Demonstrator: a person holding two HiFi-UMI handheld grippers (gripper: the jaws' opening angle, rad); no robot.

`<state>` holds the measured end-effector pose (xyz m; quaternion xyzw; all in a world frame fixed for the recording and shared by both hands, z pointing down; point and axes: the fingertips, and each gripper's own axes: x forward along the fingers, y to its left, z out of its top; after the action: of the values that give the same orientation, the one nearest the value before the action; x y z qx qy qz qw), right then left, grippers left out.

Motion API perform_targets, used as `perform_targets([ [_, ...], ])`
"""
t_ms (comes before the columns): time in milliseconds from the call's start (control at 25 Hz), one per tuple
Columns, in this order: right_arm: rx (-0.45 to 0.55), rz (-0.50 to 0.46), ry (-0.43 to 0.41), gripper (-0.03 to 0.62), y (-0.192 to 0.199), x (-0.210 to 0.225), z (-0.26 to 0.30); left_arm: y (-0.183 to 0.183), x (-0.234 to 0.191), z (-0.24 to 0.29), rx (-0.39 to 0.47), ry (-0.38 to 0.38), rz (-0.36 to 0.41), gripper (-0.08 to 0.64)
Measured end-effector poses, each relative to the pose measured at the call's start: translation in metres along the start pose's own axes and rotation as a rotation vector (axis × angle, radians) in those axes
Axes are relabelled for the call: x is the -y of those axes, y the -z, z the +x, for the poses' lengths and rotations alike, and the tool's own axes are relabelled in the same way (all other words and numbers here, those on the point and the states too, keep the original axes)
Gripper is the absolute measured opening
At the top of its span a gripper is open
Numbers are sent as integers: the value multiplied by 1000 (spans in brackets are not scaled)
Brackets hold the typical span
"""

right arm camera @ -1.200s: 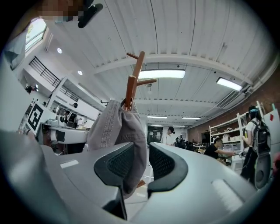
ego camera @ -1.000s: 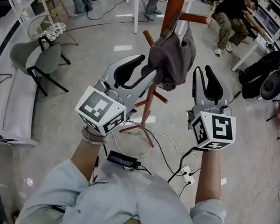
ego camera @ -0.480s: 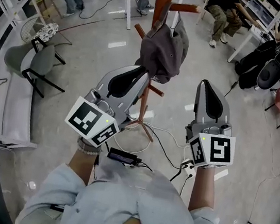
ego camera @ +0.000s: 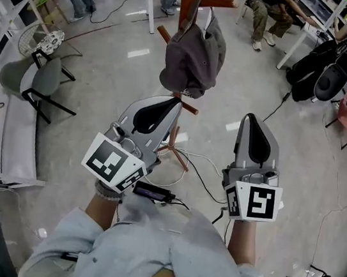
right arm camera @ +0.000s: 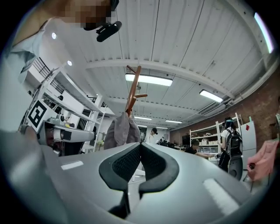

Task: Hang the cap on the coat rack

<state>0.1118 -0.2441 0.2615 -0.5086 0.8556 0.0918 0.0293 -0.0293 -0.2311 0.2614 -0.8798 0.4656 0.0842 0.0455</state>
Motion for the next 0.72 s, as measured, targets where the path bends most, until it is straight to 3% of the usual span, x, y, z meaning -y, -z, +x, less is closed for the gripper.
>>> perform_targets([
  [720,-19,12,-4,6,5,-16,-7,8,6,-10,-20,27,0,3],
])
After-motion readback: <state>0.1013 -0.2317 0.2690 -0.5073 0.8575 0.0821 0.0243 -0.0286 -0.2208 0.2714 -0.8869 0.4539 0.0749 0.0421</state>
